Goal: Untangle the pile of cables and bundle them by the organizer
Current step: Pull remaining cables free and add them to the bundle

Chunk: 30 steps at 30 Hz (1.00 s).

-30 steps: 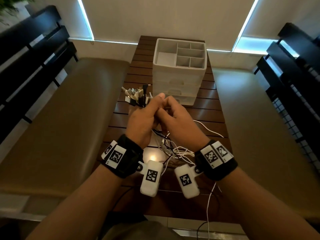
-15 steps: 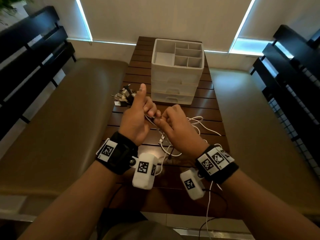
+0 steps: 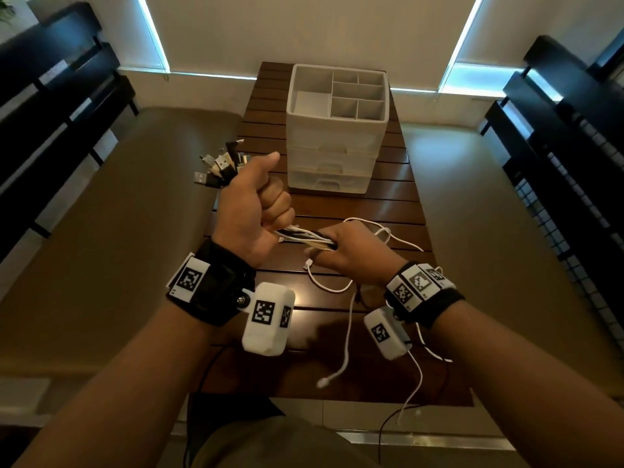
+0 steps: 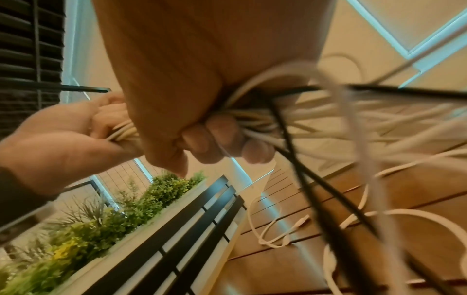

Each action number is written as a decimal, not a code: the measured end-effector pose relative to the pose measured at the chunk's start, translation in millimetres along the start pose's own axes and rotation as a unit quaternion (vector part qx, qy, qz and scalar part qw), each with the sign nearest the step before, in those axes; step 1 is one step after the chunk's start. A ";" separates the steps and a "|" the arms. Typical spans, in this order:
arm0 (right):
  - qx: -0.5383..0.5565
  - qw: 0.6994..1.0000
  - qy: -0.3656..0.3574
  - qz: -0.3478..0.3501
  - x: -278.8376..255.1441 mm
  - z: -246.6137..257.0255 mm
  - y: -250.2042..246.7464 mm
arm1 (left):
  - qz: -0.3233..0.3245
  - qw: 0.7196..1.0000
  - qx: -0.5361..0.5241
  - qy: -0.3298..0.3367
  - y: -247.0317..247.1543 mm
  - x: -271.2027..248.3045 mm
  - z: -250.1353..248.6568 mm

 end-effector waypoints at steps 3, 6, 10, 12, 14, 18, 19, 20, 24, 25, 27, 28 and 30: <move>-0.056 0.997 0.042 -0.029 -5.9 -27.5 -8.7 | -0.006 1.000 0.015 0.014 0.0 0.7 -15.1; -0.097 0.986 0.119 -0.068 -24.1 -83.0 -20.7 | -0.011 0.999 0.011 0.048 -10.8 6.9 -48.2; -0.129 0.963 0.233 -0.043 -53.8 -138.1 -25.3 | -0.005 0.998 0.016 0.058 -24.1 9.4 -63.8; -0.100 0.967 0.235 -0.008 -57.3 -142.2 -21.7 | -0.012 0.998 0.022 0.051 -27.4 10.7 -57.2; -0.029 0.974 0.222 0.039 -57.6 -137.6 -21.3 | -0.027 0.998 0.016 0.048 -31.2 14.6 -54.7; 0.064 0.972 0.204 0.100 -60.9 -124.3 -23.7 | -0.041 0.998 0.018 0.047 -41.3 15.7 -56.9; 0.062 0.976 0.190 0.083 -59.7 -122.3 -24.2 | -0.039 0.998 0.020 0.049 -41.1 15.4 -56.6; 0.057 0.982 0.173 0.055 -57.5 -121.2 -25.6 | -0.039 0.998 0.023 0.052 -40.6 15.1 -56.9; 0.030 0.984 0.170 -0.047 -52.7 -138.6 -38.2 | -0.044 0.995 0.029 0.080 -45.5 17.6 -81.9; -0.007 0.979 0.197 -0.060 -57.8 -150.3 -40.7 | -0.048 0.994 0.031 0.088 -48.2 18.3 -90.5; -0.075 0.966 0.247 -0.032 -73.2 -173.3 -40.5 | -0.050 0.994 0.032 0.095 -52.0 17.9 -101.4; -0.075 0.961 0.265 -0.003 -80.1 -180.4 -37.4 | -0.049 0.994 0.032 0.094 -52.3 16.8 -102.5; -0.020 0.961 0.270 0.057 -85.9 -172.8 -31.1 | -0.046 0.995 0.032 0.087 -50.1 14.9 -95.9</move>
Point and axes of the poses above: each hand's wrist, its own x-axis towards the middle knuckle, its own y-axis out of the palm, z = x × y, the point moved 3 cm from there along x, towards the middle knuckle, and after that the axes turned 11 degrees about y, right-handed, at the moved point
